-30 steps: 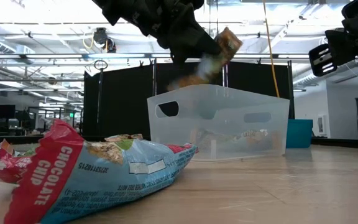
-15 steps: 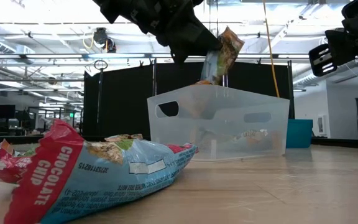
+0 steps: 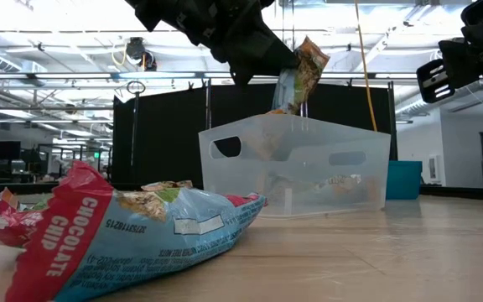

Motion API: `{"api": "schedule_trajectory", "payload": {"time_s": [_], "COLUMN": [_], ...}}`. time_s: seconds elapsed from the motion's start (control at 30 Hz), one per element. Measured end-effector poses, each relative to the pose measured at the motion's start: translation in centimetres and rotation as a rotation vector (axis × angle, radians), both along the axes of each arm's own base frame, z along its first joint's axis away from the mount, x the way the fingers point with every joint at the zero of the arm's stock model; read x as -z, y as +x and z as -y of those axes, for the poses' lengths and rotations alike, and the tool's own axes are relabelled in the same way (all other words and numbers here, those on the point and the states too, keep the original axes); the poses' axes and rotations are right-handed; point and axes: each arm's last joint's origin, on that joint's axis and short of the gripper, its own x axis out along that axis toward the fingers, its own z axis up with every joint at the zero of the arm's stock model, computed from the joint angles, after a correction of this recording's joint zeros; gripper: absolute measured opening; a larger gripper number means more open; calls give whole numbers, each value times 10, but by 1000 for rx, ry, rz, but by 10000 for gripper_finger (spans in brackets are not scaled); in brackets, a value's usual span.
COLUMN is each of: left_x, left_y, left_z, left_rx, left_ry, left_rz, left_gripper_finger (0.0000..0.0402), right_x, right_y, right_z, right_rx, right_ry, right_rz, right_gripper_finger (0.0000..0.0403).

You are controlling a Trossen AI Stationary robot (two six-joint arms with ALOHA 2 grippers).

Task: Pick and place Granola Bars by type
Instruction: Put the left yellow granola bar into the top transparent bin

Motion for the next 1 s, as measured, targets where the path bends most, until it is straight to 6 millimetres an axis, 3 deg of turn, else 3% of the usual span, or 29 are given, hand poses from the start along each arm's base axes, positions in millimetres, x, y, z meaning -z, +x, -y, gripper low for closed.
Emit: {"api": "schedule_trajectory", "payload": {"time_s": [0.5, 1.0], "left_x": [0, 0], "left_y": [0, 0], "left_z": [-1, -1], "left_rx": [-2, -9], "left_ry": [0, 2], "left_rz": [0, -1], "left_gripper_finger": [82, 190], "right_x": [0, 0], "right_y": [0, 0], "right_z": [0, 0], "right_rx": [0, 0], "right_ry": [0, 0], "right_rz": [0, 0], "right_gripper_finger": [89, 89]}}
